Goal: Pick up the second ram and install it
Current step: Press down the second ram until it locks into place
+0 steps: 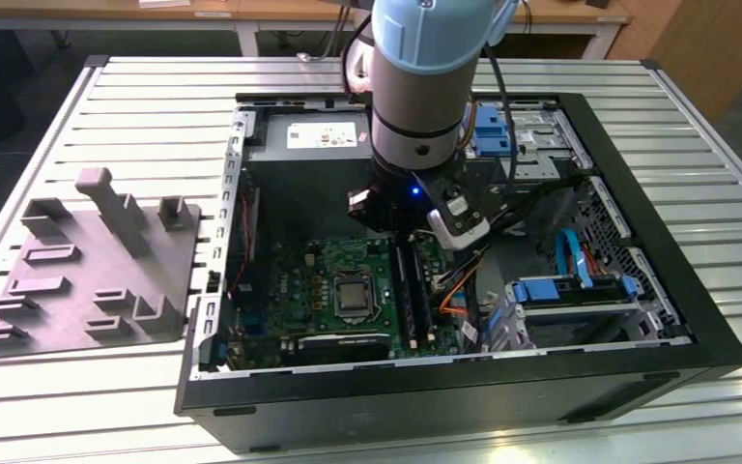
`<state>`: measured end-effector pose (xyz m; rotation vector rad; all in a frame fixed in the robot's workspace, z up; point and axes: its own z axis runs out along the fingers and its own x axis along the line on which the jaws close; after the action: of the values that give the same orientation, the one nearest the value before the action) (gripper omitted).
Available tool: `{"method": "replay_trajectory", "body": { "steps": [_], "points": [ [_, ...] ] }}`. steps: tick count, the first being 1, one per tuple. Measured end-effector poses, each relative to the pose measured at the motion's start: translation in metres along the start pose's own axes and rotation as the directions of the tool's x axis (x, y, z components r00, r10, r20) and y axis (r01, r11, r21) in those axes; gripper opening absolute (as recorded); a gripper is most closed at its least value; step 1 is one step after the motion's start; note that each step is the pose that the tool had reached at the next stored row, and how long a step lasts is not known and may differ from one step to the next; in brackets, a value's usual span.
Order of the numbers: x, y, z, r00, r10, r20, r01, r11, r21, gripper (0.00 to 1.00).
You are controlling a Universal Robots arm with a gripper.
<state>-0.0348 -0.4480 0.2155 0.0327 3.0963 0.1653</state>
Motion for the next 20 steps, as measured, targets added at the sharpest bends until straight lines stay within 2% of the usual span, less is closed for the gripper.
{"method": "replay_trajectory", "body": {
  "steps": [4, 10, 14, 17, 20],
  "points": [
    [-0.0002, 0.0007, -0.0026, 1.0000, 0.000, 0.0011, 0.000, 1.0000, -0.0029, 0.10],
    [-0.0008, 0.0022, -0.0197, 1.0000, 0.000, 0.0003, 0.000, 1.0000, -0.0007, 0.10],
    [-0.0009, 0.0017, -0.0211, 1.0000, 0.000, 0.0002, 0.000, 1.0000, -0.0007, 0.10],
    [-0.0010, -0.0036, -0.0217, 1.0000, 0.000, 0.0003, 0.000, 1.0000, -0.0007, 0.10],
    [-0.0012, -0.0127, -0.0227, 1.0000, 0.000, 0.0003, 0.000, 1.0000, -0.0006, 0.10]
  ]
}}
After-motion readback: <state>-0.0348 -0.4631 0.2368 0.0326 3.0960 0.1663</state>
